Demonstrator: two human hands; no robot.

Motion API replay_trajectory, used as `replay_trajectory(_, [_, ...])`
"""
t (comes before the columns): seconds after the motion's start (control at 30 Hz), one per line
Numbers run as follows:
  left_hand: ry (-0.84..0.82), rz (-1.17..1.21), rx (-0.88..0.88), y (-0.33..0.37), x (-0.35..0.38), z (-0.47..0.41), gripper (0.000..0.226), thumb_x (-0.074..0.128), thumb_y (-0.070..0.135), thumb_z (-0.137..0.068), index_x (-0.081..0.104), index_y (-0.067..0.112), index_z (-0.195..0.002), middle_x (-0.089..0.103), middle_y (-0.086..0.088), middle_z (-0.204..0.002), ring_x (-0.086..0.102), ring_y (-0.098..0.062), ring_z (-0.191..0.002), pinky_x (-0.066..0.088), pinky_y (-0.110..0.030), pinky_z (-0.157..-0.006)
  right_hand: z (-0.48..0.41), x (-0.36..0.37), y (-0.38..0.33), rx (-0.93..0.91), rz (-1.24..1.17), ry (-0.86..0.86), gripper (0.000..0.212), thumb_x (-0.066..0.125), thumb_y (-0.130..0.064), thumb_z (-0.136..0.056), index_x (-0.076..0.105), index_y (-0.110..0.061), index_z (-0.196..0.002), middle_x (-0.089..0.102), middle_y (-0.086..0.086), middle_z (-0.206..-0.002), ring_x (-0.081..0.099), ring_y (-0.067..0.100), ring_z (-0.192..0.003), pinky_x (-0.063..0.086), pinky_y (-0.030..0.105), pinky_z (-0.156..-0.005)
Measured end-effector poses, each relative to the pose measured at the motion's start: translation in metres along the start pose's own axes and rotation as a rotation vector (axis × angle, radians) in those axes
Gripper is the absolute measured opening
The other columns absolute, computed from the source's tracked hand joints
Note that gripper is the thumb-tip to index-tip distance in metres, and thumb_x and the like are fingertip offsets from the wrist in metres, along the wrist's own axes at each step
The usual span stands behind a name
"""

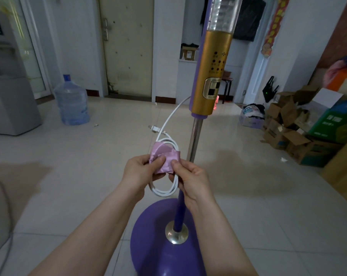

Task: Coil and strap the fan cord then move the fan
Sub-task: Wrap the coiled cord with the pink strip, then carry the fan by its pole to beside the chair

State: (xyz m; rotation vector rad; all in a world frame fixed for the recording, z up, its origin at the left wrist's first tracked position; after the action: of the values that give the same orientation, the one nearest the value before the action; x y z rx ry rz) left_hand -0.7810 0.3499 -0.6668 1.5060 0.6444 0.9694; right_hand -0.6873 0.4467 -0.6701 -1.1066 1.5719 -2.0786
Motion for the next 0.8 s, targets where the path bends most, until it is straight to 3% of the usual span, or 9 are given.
replay_trajectory(0.07, [0.012,0.018,-0.013,-0.001,0.002,-0.001,0.026,0.071,0.01,-0.084,0.069,-0.002,-0.106,0.075,-0.016,-0.084,0.075,-0.023,-0.074,0.059,-0.024,-0.063,0.001,0.002,0.003,-0.013,-0.02,0.022,0.025,0.069,-0.004,-0.088,0.07,0.003,-0.112,0.073,0.018,-0.091,0.069,0.02,-0.076,0.056,0.018,-0.063])
replay_trajectory(0.2, [-0.053,-0.008,-0.032,-0.004,-0.002,0.001,0.03,0.072,0.018,-0.083,0.069,0.003,-0.11,0.076,-0.016,-0.096,0.074,-0.026,-0.088,0.059,-0.033,-0.08,-0.003,-0.006,0.002,0.003,-0.027,0.005,0.021,0.071,-0.007,-0.086,0.072,-0.002,-0.106,0.076,0.016,-0.092,0.071,0.024,-0.083,0.06,0.021,-0.07])
replay_trajectory(0.37, [-0.001,-0.035,0.006,-0.006,-0.01,0.0,0.017,0.065,0.017,-0.089,0.072,0.011,-0.103,0.077,-0.011,-0.088,0.074,-0.021,-0.078,0.058,-0.026,-0.068,-0.012,-0.011,0.004,0.034,0.126,-0.007,0.027,0.065,-0.016,-0.092,0.07,-0.01,-0.118,0.075,0.014,-0.106,0.07,0.03,-0.103,0.056,0.04,-0.095])
replay_trajectory(0.43, [0.029,-0.02,0.015,-0.007,-0.011,-0.004,0.015,0.064,0.011,-0.089,0.072,0.012,-0.102,0.077,-0.011,-0.086,0.073,-0.019,-0.074,0.058,-0.024,-0.064,-0.014,-0.008,0.008,-0.003,0.194,-0.021,0.03,0.061,-0.014,-0.095,0.067,-0.01,-0.124,0.074,0.01,-0.111,0.069,0.026,-0.107,0.053,0.037,-0.098])
replay_trajectory(0.53, [0.072,-0.057,0.045,-0.008,-0.013,-0.014,0.014,0.065,0.009,-0.089,0.073,0.015,-0.098,0.077,-0.007,-0.083,0.071,-0.018,-0.073,0.057,-0.026,-0.067,-0.016,-0.01,0.009,-0.116,0.42,0.037,0.04,0.059,-0.014,-0.096,0.057,-0.016,-0.136,0.066,0.002,-0.125,0.063,0.011,-0.109,0.047,0.022,-0.093])
replay_trajectory(0.67, [0.177,-0.214,0.078,-0.012,-0.015,-0.035,0.021,0.068,0.004,-0.084,0.074,0.01,-0.103,0.074,-0.001,-0.082,0.067,-0.015,-0.073,0.053,-0.025,-0.068,-0.014,-0.016,-0.006,-0.223,0.591,0.11,0.05,0.058,-0.011,-0.095,0.048,-0.021,-0.142,0.059,-0.001,-0.136,0.059,0.007,-0.113,0.046,0.023,-0.098])
replay_trajectory(0.8, [0.296,-0.441,0.028,-0.015,0.002,-0.056,0.024,0.074,0.014,-0.078,0.076,0.016,-0.102,0.074,-0.006,-0.09,0.069,-0.023,-0.083,0.056,-0.04,-0.083,-0.018,-0.022,-0.035,-0.274,0.637,0.159,0.057,0.057,-0.006,-0.094,0.041,-0.024,-0.146,0.055,-0.001,-0.141,0.057,0.006,-0.111,0.047,0.024,-0.097])
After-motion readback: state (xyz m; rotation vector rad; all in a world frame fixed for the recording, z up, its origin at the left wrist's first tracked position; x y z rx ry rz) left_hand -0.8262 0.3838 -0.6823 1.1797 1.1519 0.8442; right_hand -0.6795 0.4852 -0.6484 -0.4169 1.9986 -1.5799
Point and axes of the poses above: each hand's wrist, its own z-axis away from the middle knuckle, its own x-axis out of the palm, y = z × x, the point moved 2 cm from there along -z, towards the middle knuckle
